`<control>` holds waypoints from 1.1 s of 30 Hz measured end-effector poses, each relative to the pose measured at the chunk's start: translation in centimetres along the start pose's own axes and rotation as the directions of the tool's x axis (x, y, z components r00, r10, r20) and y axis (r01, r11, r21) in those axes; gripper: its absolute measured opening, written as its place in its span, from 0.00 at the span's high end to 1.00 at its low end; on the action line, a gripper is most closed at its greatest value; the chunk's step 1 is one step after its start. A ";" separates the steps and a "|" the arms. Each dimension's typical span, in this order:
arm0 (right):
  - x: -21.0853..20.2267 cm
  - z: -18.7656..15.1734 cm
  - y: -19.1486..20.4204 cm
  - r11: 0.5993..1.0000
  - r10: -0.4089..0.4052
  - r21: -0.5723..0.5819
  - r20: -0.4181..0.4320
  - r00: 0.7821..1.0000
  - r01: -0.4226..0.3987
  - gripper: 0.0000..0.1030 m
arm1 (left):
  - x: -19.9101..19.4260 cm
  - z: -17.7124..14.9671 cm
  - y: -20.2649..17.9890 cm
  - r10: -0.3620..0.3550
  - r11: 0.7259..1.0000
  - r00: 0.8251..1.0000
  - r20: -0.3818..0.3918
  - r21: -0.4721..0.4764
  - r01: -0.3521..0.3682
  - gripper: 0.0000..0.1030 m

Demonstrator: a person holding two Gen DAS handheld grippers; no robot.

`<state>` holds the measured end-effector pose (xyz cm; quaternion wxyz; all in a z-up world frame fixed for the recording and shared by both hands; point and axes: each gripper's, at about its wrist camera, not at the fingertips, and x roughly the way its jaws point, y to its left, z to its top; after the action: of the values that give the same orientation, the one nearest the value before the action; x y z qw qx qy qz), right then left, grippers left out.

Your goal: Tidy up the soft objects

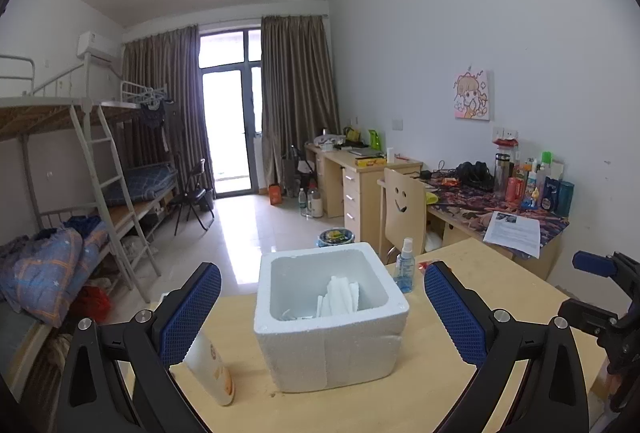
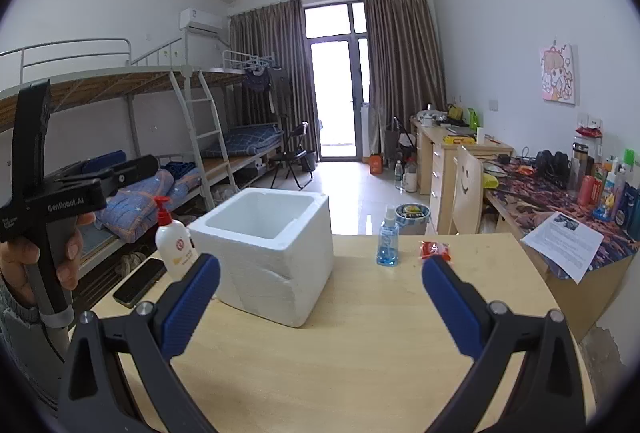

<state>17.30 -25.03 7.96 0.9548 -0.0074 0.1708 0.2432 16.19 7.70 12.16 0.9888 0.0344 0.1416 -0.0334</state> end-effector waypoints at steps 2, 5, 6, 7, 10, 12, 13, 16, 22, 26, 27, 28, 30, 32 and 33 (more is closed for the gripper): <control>-0.7 0.0 0.3 1.000 0.005 -0.004 0.010 1.000 -0.005 0.01 | -1.0 -0.1 -0.2 0.005 1.000 1.000 0.012 0.001 -0.005 0.01; -1.7 -0.1 1.0 1.000 0.016 -0.016 0.019 1.000 -0.016 0.01 | -2.5 -0.4 -0.5 0.009 1.000 1.000 0.025 0.006 -0.009 0.01; -2.1 -0.2 1.2 1.000 0.021 -0.018 0.025 0.999 -0.020 0.01 | -2.9 -0.4 -0.6 0.010 1.000 1.000 0.028 0.009 -0.011 0.01; -2.5 -0.2 1.4 1.000 0.027 -0.017 0.036 0.999 -0.026 0.01 | -3.5 -0.6 -0.8 0.012 1.000 0.999 0.033 0.012 -0.012 0.01; -3.6 -0.4 1.8 0.999 0.033 -0.020 0.053 0.998 -0.032 0.01 | -4.8 -1.1 -1.1 0.016 1.000 0.999 0.036 0.009 -0.016 0.01; -4.4 -0.5 2.1 0.999 0.034 -0.022 0.059 0.998 -0.033 0.01 | -5.7 -1.3 -1.5 0.016 1.000 0.999 0.040 0.011 -0.016 0.01; -4.7 -0.6 2.2 0.999 0.036 -0.023 0.061 0.997 -0.035 0.01 | -6.2 -1.5 -1.6 0.018 1.000 0.999 0.044 0.012 -0.019 0.01; -5.9 -1.0 2.8 0.999 0.041 -0.030 0.079 0.996 -0.038 0.01 | -7.4 -1.9 -2.1 0.023 1.000 0.998 0.053 0.018 -0.024 0.01; -7.2 -2.2 3.8 0.999 0.031 -0.036 0.093 0.995 -0.028 0.01 | -9.4 -3.5 -2.5 0.042 0.999 0.997 0.068 0.003 -0.043 0.01; -8.0 -2.9 4.5 0.998 0.054 -0.040 0.098 0.994 -0.050 0.01 | -10.6 -4.9 -2.4 0.053 0.999 0.996 0.071 -0.007 -0.052 0.01; -8.2 -3.0 4.6 0.998 0.055 -0.039 0.102 0.993 -0.052 0.01 | -10.8 -5.2 -2.4 0.054 0.999 0.996 0.073 -0.011 -0.053 0.01; -8.4 -3.2 4.8 0.998 0.057 -0.039 0.107 0.993 -0.053 0.01 | -11.1 -5.4 -2.4 0.054 0.998 0.996 0.073 -0.014 -0.053 0.01; -8.7 -3.4 4.8 0.998 0.057 -0.039 0.116 0.992 -0.053 0.01 | -11.6 -5.9 -2.3 0.053 0.998 0.996 0.078 -0.019 -0.052 0.01; -9.1 -3.8 5.1 0.998 0.052 -0.039 0.123 0.991 -0.047 0.01 | -12.1 -6.5 -2.3 0.058 0.998 0.995 0.086 -0.026 -0.056 0.01; -9.2 -4.0 5.2 0.998 0.049 -0.038 0.128 0.991 -0.044 0.01 | -12.4 -6.9 -2.3 0.058 0.998 0.994 0.088 -0.030 -0.056 0.01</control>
<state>6.02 -25.14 7.64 0.9576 -0.0047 0.1045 0.2685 2.20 6.62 8.93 0.9950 0.0234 0.0969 -0.0047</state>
